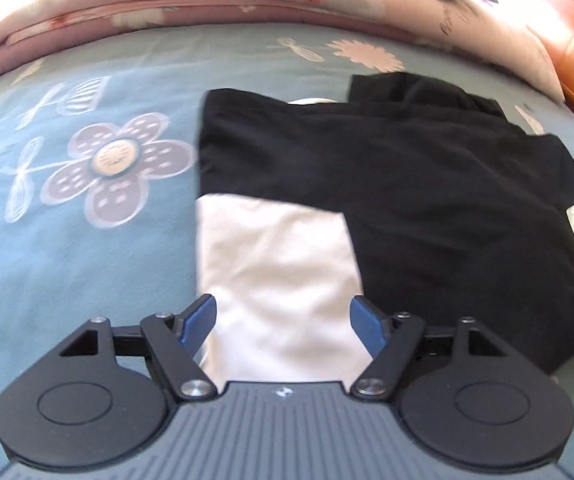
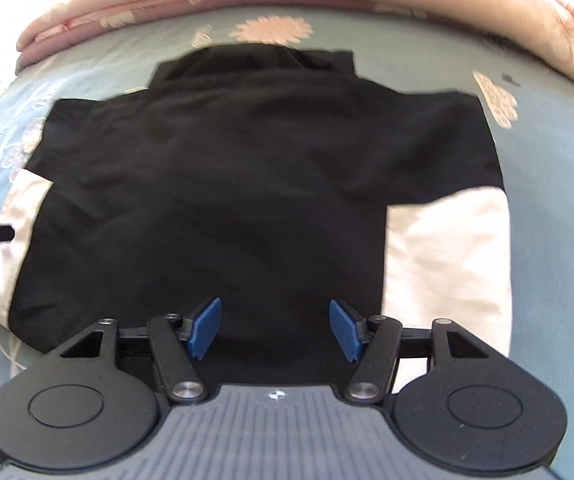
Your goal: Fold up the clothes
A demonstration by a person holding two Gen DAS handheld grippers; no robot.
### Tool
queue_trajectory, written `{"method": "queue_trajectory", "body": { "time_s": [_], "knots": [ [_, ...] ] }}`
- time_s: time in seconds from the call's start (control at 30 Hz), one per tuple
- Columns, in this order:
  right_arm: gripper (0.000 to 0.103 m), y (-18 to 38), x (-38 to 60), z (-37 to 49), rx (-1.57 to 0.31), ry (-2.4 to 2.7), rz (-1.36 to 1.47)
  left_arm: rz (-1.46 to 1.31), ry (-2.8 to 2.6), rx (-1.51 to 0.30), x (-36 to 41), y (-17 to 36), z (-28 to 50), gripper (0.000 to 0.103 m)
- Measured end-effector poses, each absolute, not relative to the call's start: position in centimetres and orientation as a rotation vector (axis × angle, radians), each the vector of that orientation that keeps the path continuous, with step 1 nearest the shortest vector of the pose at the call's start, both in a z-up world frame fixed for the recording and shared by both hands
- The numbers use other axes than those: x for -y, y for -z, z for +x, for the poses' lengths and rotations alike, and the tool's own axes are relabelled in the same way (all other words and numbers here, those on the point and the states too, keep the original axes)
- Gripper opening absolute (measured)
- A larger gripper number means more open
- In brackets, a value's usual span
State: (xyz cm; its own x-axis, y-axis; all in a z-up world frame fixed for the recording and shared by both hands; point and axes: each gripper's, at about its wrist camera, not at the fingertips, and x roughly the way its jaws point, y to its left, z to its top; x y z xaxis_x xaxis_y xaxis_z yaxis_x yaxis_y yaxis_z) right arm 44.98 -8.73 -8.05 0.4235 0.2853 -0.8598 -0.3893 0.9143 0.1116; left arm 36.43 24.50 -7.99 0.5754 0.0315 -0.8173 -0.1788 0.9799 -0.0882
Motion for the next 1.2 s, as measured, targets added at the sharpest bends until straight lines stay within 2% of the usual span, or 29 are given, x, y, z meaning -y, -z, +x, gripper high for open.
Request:
{"method": "queue_trajectory", "body": {
  "time_s": [0.1,0.3,0.57,0.77,1.1,1.2],
  "knots": [
    [0.065,7.5,7.1,44.6,-1.04,-0.459,-0.116,-0.224,-0.061,-0.913,-24.1,7.8,33.9,0.073],
    [0.066,7.3,3.0,43.3,-1.031,-0.561,-0.183,-0.216,-0.048,-1.03,-23.4,11.3,32.2,0.071],
    [0.069,6.6,-0.2,41.1,-0.993,-0.599,-0.19,-0.171,0.044,-0.95,-23.2,6.9,31.4,0.073],
    [0.072,10.5,-0.3,41.1,-1.111,-0.526,-0.174,-0.116,0.053,-0.915,-23.5,8.2,39.3,0.073],
    [0.079,10.5,1.6,39.9,-1.099,-0.42,-0.034,-0.033,0.059,-0.862,-24.1,11.1,53.2,0.073],
    [0.084,10.9,1.6,40.2,-1.104,-0.403,-0.013,-0.08,0.05,-0.876,-24.7,11.8,54.3,0.074]
  ]
}}
